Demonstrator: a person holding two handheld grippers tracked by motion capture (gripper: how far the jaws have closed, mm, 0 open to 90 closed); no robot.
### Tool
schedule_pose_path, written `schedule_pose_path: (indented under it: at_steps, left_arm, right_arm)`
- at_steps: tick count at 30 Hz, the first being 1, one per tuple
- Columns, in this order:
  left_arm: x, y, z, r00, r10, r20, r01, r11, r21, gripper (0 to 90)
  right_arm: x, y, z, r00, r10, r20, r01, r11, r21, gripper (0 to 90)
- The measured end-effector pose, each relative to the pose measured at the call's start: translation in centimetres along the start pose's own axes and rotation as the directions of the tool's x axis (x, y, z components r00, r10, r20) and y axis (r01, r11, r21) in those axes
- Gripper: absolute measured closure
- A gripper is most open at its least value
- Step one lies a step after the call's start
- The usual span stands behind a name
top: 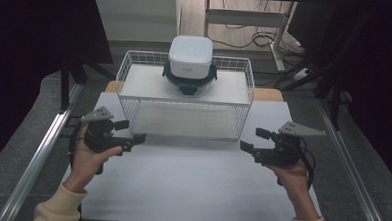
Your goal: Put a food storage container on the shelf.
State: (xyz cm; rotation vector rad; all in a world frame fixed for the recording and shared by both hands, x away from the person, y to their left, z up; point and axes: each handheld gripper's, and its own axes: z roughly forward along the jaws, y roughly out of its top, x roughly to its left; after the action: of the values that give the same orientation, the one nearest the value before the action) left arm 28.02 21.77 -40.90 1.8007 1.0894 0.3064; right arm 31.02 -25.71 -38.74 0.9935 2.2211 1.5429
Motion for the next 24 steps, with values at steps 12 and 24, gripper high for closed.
schedule_pose_path:
  at_steps: [12,24]
  left_arm:
    - [-0.2,-6.8,1.3,0.9974,-0.052,-0.049,0.055,0.9966,0.061,13.1]
    - [-0.1,-8.8,2.5,0.9975,-0.019,-0.068,0.028,0.9914,0.128,14.9]
  right_arm:
    - [-0.5,-8.4,1.2,0.9962,0.087,0.002,-0.087,0.99,0.108,14.4]
    - [0.7,-10.7,2.6,0.9932,0.073,0.091,-0.088,0.98,0.176,15.2]
